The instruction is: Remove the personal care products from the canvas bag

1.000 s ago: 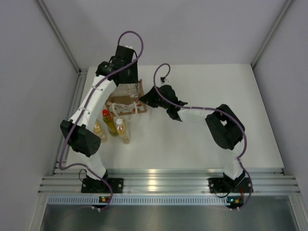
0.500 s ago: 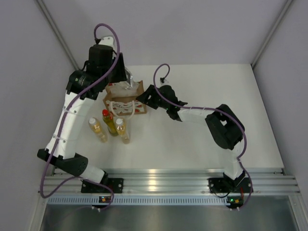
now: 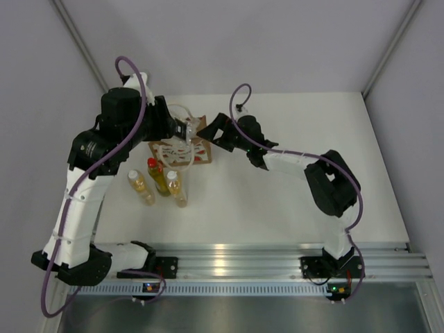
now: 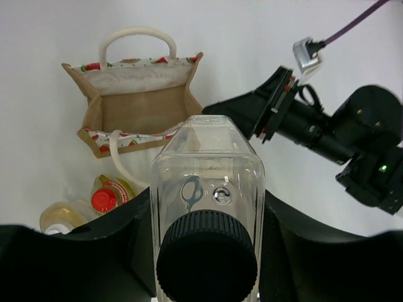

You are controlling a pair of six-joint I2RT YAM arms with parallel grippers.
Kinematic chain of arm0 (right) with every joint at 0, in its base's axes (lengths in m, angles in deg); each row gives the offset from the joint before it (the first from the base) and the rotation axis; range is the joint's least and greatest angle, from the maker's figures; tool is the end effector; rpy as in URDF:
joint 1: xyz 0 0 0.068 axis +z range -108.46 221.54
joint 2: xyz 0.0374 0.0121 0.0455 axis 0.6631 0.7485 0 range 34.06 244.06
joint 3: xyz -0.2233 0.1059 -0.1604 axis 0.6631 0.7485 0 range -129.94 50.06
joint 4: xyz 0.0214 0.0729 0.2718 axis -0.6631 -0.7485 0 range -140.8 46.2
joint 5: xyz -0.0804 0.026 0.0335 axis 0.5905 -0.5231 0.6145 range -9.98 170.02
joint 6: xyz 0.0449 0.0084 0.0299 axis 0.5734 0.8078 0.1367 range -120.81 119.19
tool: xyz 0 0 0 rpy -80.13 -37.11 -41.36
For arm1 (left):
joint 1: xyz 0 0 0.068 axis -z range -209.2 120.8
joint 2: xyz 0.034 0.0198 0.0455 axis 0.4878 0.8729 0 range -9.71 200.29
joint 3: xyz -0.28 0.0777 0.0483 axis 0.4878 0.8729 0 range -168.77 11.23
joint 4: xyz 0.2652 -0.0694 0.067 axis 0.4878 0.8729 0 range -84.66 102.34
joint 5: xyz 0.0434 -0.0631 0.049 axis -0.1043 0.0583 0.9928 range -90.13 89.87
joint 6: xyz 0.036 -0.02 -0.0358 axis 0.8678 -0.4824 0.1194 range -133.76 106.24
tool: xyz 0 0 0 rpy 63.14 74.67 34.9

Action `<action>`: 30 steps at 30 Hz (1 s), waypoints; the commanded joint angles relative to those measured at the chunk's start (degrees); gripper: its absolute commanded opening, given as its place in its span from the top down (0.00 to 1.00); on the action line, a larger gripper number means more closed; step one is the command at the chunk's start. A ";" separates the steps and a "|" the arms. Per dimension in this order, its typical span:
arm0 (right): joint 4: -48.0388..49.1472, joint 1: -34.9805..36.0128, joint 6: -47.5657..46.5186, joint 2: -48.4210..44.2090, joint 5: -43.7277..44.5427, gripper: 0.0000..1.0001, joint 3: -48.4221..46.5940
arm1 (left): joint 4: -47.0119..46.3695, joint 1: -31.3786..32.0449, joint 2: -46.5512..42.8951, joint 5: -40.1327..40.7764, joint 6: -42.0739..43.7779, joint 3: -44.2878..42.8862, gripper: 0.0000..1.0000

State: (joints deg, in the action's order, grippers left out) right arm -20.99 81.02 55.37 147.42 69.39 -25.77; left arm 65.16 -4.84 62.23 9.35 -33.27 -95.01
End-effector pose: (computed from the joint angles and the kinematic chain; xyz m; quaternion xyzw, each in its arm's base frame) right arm 0.3726 0.3157 0.2334 0.0586 0.7883 0.4999 0.3538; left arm 0.2006 -0.0842 0.5384 -0.0084 0.8440 -0.1338 0.5193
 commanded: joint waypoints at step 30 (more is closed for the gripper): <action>-19.90 -19.01 -16.89 -46.30 4.66 0.00 30.39 | -7.08 22.39 2.67 12.49 -7.21 15.44 1.00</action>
State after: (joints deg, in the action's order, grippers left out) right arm -39.44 62.73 41.05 104.40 73.50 3.73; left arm 65.64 16.12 64.44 15.05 -38.05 -79.16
